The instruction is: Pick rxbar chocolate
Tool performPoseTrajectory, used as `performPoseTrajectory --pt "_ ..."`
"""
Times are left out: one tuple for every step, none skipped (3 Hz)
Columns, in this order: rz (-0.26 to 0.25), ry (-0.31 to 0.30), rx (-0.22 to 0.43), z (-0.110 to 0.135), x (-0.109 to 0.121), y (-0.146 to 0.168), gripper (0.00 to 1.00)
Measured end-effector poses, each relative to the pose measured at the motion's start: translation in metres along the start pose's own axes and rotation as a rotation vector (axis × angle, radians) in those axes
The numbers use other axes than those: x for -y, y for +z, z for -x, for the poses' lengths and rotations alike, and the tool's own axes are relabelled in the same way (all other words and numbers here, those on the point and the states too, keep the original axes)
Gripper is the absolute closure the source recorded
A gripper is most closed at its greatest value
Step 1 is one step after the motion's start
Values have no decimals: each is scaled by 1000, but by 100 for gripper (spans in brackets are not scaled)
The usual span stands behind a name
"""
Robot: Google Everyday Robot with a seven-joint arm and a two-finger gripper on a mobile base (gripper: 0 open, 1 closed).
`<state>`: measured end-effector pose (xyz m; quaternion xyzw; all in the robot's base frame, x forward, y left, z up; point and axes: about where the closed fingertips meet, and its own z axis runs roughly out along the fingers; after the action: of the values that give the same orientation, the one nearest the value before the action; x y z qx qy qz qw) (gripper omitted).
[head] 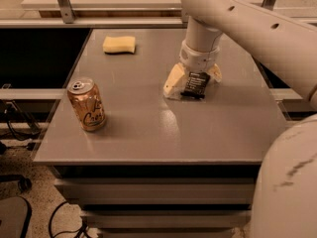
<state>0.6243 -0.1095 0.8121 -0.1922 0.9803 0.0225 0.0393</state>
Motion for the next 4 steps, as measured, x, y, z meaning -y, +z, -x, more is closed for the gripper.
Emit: performPoseTrajectory --pt "2 -10 -6 1 -2 2 38" --pt "2 -10 -6 2 -3 -5 62" --pt "2 -10 -6 3 -3 -14 85" --pt "2 -10 -6 4 -3 -22 100"
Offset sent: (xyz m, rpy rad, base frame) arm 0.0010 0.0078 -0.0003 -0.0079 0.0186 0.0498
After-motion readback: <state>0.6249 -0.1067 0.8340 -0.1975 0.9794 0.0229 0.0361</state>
